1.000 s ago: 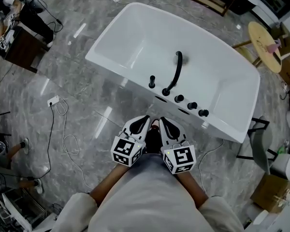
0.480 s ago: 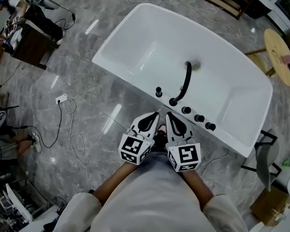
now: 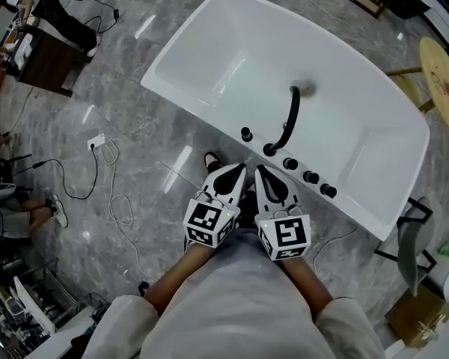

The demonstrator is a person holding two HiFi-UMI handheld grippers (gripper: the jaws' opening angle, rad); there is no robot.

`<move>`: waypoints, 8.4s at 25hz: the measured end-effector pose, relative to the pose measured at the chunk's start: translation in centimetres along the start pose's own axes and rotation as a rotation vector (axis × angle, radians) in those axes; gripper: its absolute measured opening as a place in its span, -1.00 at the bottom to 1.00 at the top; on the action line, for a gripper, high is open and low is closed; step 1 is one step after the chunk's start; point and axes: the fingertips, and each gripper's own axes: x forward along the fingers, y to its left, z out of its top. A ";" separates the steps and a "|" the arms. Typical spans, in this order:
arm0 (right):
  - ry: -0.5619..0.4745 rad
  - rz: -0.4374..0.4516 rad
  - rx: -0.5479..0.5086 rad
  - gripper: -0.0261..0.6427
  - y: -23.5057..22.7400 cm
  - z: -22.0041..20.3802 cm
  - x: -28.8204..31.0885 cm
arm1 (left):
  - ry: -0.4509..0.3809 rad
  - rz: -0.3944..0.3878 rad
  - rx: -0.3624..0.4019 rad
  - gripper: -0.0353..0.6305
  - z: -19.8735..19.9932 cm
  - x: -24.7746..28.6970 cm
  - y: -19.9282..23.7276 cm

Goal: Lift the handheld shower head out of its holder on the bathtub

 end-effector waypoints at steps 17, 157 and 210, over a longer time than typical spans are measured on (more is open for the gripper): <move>0.092 -0.035 0.012 -0.86 -0.8 -2.2 5.4 | 0.042 -0.016 -0.035 -0.88 -1.8 3.4 5.1; 0.469 -0.288 -0.100 -0.50 -8.4 -20.6 19.4 | 0.169 0.024 -0.260 -0.88 -5.9 8.0 15.2; 0.248 -0.157 -0.135 -0.50 -6.3 -7.2 12.8 | 0.032 0.059 -0.294 -0.88 -2.1 7.0 12.1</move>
